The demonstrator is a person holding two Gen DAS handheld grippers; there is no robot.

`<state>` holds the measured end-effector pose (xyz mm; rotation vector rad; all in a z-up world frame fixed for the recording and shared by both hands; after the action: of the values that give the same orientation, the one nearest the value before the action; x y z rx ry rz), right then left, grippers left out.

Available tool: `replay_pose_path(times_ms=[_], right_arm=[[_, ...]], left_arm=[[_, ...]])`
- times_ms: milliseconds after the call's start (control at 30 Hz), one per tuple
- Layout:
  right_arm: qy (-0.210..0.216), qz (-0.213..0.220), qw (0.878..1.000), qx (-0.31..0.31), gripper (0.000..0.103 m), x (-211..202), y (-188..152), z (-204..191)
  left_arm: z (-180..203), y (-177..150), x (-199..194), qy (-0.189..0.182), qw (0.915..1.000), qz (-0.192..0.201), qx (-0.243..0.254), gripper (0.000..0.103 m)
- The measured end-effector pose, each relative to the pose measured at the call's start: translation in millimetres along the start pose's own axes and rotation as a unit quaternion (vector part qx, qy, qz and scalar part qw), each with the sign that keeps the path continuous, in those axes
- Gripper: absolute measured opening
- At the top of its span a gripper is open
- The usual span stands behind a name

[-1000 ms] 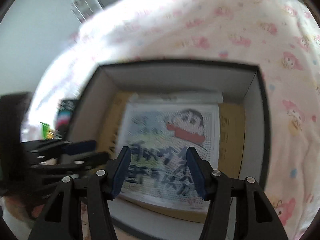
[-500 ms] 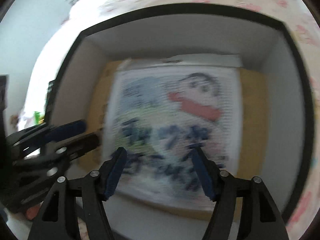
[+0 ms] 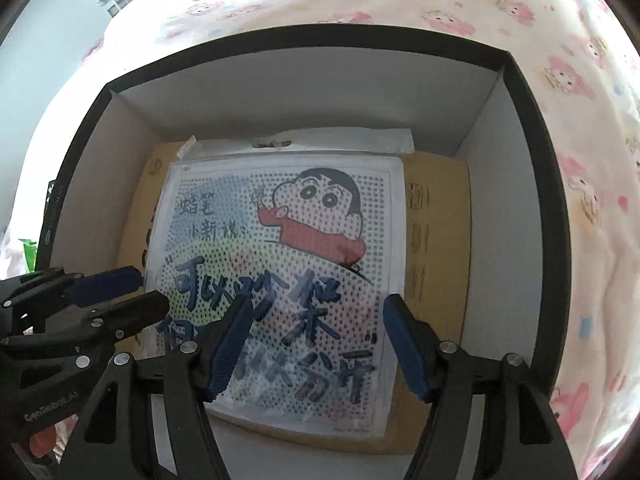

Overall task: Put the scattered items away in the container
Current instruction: 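Push the bead kit flat against the box wall with the left gripper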

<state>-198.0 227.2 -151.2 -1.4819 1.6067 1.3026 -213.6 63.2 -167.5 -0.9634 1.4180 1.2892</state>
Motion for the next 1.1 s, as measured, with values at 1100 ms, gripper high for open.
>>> replay_pose_path(times_ms=[1100], right_arm=[[0.121,0.018,0.991,0.046,0.07,-6,-1,-12]], left_arm=[[-12,10,-5,-0.026,0.9994,0.009,-0.023,0.035]])
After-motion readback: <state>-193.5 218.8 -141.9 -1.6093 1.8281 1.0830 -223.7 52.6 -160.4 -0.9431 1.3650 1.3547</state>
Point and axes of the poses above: each gripper's, at about its wrist camera, not at the fingertips, and x roughly the way its jaws point, z to its right, y to its top, the point moved 2 cm from there along x, roughly the way its jaws point, and after that the axes turned 12 degrees about y, right-handed, at the moved point
